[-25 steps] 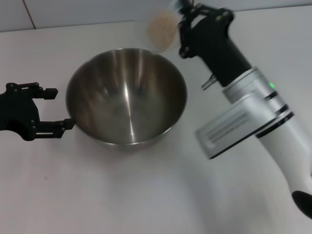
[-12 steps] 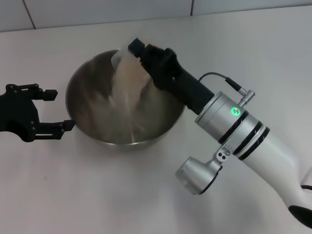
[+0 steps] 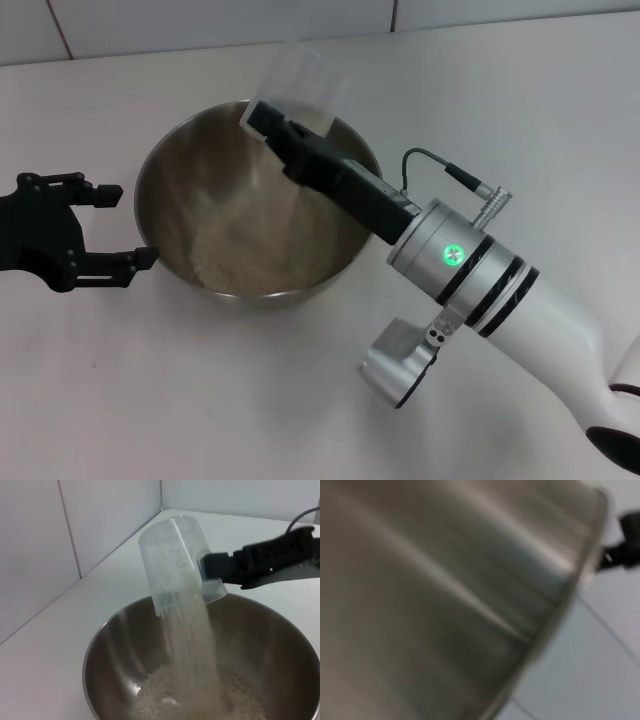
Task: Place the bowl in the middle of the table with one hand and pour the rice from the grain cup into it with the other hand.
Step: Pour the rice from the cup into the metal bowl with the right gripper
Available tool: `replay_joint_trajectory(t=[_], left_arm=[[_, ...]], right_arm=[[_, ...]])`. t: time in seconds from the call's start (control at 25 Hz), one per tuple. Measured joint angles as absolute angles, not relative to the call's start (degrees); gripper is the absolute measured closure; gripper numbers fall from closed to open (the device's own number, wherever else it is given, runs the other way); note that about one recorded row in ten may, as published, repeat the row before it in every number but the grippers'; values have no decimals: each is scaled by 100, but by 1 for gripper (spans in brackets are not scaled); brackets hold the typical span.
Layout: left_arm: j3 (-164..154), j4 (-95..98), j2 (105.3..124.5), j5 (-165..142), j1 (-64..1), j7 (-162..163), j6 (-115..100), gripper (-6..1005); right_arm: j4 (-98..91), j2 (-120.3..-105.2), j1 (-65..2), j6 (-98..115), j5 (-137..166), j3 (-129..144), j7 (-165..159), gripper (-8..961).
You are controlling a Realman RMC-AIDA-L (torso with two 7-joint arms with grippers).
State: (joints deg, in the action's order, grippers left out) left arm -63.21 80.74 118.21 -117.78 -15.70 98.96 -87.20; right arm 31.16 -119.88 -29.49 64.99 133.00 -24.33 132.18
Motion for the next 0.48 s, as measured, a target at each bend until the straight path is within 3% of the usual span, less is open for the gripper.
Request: replay_joint_trajectory(t=[0.48], left_arm=[[-6328,8077,11821,-11776,-1605,9896,-8718,185]], right_arm=[[2849,-11988,-2995,6373,14139,-2496,14502,870]])
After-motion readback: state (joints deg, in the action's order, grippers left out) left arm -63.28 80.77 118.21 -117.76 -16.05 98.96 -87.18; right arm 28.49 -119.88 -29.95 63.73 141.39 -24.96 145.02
